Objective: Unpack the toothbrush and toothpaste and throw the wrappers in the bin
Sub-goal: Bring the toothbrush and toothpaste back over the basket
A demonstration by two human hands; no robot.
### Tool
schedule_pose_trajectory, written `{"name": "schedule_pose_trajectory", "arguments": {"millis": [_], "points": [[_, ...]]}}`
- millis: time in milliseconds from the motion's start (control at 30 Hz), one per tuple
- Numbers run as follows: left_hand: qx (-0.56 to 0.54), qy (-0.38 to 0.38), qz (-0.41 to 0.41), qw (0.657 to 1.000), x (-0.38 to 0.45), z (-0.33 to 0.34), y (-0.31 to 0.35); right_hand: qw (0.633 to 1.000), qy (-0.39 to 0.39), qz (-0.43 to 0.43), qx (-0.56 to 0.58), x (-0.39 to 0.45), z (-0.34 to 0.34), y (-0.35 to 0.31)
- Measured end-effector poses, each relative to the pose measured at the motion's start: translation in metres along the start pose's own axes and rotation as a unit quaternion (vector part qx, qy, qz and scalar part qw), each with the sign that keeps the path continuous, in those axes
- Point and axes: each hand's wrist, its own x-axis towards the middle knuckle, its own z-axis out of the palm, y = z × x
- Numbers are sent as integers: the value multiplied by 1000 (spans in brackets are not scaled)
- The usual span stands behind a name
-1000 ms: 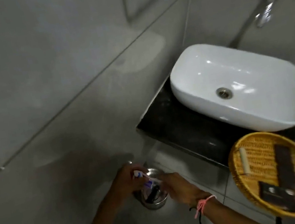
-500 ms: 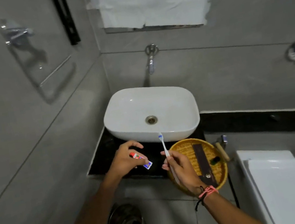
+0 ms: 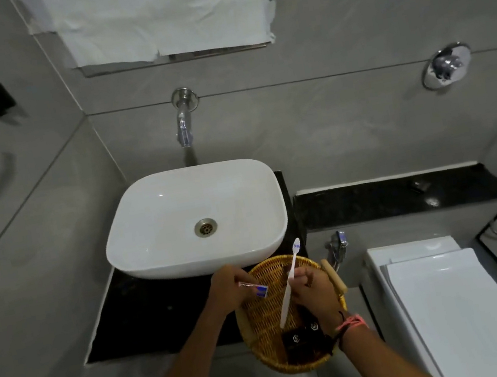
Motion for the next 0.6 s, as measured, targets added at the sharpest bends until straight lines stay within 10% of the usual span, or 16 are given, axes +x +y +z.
{"name": "schedule_pose_trajectory", "arguments": {"millis": [600], "points": [[95,-39,-6,995,40,39,-26,969,6,21,-247,52,16,19]]}}
